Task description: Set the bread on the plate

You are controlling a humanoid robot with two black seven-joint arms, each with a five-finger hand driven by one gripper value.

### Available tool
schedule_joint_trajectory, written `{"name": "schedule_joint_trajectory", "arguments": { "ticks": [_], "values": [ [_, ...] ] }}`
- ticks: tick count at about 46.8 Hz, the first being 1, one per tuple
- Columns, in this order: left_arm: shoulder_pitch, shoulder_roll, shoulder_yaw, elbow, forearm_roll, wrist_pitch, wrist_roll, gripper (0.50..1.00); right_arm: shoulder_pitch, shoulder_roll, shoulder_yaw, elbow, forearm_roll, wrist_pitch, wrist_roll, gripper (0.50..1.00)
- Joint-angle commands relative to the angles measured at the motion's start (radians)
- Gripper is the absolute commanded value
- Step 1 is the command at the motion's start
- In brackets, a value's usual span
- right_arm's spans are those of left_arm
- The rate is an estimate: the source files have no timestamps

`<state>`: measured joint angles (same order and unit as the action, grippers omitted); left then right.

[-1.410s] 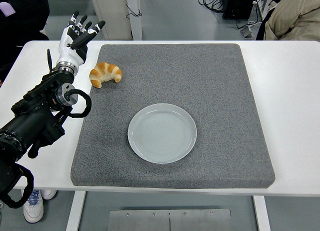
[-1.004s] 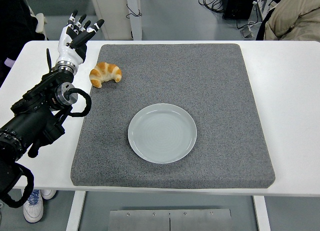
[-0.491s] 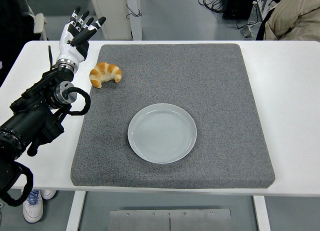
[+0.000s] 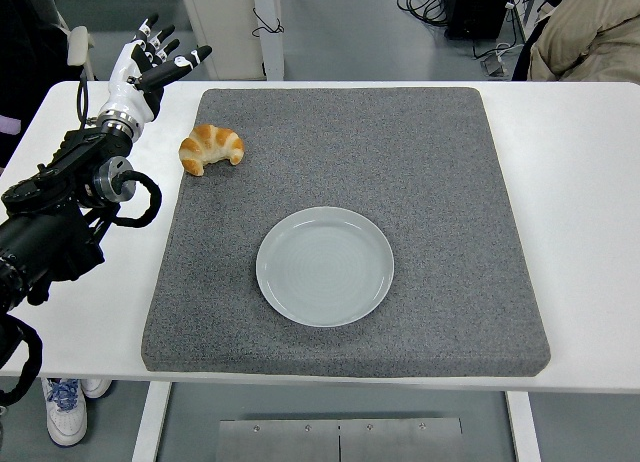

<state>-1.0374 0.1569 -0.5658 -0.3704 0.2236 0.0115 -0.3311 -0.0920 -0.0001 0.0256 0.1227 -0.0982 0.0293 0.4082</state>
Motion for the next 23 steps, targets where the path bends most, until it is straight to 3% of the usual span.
{"name": "schedule_joint_trajectory", "arguments": {
  "ticks": [1, 11, 23],
  "values": [
    [-0.015, 0.012, 0.0, 0.001, 0.055, 0.025, 0.036, 0.927, 0.0, 0.0, 0.0, 0.0, 0.0, 0.0, 0.0, 1.0],
    [-0.038, 0.049, 0.001, -0.002, 0.102, 0.013, 0.06, 0.942, 0.0, 0.0, 0.0, 0.0, 0.0, 0.0, 0.0, 1.0],
    [-0.044, 0.096, 0.044, -0.025, 0.279, -0.097, 0.053, 0.954, 0.0, 0.0, 0.0, 0.0, 0.0, 0.0, 0.0, 1.0]
  ]
}}
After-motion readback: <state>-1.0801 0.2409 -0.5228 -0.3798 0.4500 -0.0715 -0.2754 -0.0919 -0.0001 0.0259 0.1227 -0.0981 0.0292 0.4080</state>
